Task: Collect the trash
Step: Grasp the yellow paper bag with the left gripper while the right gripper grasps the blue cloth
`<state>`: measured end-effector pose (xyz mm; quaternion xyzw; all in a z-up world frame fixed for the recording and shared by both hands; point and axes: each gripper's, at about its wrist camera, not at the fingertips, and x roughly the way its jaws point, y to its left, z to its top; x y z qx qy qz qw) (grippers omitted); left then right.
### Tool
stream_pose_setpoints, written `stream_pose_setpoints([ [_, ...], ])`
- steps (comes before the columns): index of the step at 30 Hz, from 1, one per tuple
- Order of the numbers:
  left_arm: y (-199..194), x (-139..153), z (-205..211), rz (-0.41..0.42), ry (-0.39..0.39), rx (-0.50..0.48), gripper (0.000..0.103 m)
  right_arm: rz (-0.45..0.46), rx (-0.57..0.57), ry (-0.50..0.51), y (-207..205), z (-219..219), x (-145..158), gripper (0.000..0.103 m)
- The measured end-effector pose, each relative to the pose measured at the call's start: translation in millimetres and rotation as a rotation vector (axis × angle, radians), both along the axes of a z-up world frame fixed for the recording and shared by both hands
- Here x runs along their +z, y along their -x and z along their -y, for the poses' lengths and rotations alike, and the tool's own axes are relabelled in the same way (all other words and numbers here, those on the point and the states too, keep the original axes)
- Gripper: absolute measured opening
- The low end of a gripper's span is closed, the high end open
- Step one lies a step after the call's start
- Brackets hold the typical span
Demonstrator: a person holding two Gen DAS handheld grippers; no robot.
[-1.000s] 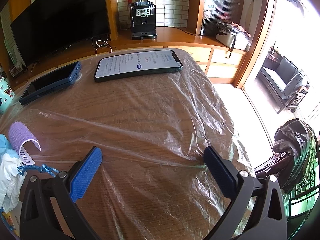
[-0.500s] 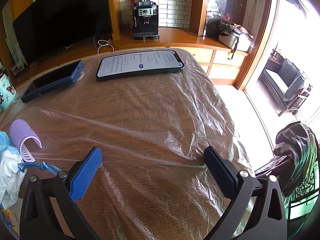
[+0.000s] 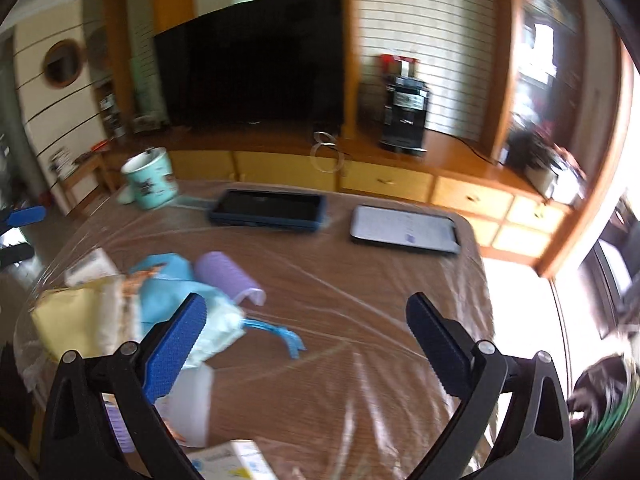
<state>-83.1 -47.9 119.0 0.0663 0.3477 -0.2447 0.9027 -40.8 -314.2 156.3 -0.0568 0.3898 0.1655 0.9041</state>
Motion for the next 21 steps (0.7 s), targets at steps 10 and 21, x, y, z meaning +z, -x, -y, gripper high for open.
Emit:
stream_pose_setpoints([
  [10, -5.7, -58.3, 38.6, -0.086, -0.136, -0.097, 0.102, -0.168, 0.188, 0.103, -29.1, -95.7, -36.2, 0.099],
  [21, -2.5, -63.8, 3.5, -0.132, -0.081, -0.073, 0.102, -0.270, 0.199, 0.130, -44.9, -113.5, -65.4, 0.095],
])
